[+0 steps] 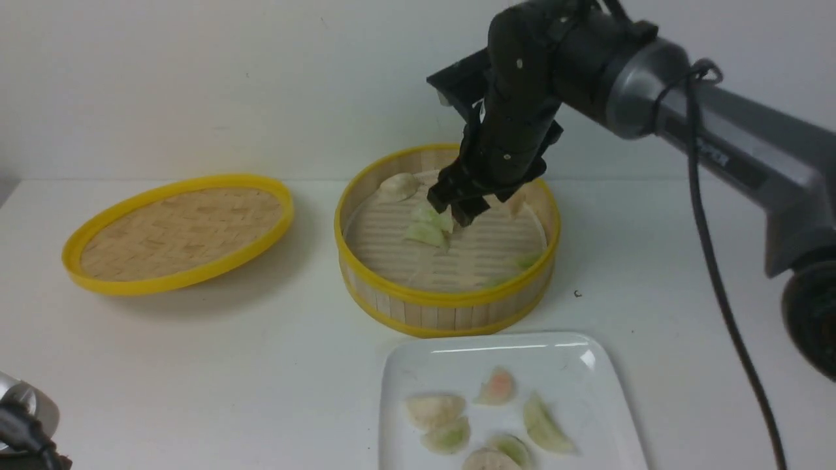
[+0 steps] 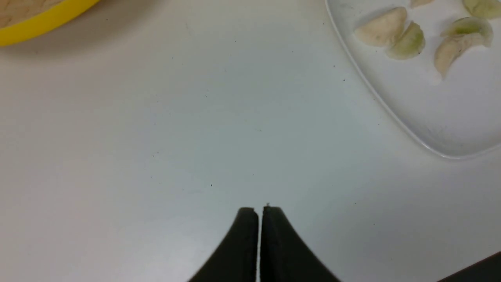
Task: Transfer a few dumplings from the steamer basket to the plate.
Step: Use the right arm to grab a dumpling from inside the steamer, then use the right arm to put the dumpling into the plate
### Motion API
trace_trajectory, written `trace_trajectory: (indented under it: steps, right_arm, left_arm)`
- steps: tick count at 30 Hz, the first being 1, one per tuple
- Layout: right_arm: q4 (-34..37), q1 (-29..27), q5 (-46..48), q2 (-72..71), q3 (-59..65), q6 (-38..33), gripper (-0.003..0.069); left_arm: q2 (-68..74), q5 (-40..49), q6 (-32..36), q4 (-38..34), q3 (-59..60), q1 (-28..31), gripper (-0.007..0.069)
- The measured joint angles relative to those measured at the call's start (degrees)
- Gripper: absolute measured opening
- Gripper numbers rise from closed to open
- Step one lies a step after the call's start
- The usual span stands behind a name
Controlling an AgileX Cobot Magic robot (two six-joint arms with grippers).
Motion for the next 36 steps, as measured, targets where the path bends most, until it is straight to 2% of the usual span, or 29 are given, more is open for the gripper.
trace_trajectory:
  steps: [16, 19, 22, 36]
  right_arm:
    - [-1.2, 0.1, -0.7, 0.8, 11.3, -0.4, 0.0430]
    - [-2.0, 0.1, -0.7, 0.9, 11.4, -0.4, 0.0375]
    - [-2.1, 0.1, -0.9, 0.9, 11.4, -0.4, 0.0253]
    - [-2.2, 0.1, -0.4, -4.8, 4.3, -0.1, 0.0256]
  left_arm:
    - [0.0, 1.3, 0.0, 0.0, 0.0, 0.0, -0.0006]
    - [0.0, 1.3, 0.0, 0.0, 0.0, 0.0, -0.0006]
    - [0.0, 0.9, 0.0, 0.0, 0.0, 0.0, -0.0006]
    - [0.0, 0.3, 0.0, 0.6, 0.0, 0.0, -0.0006]
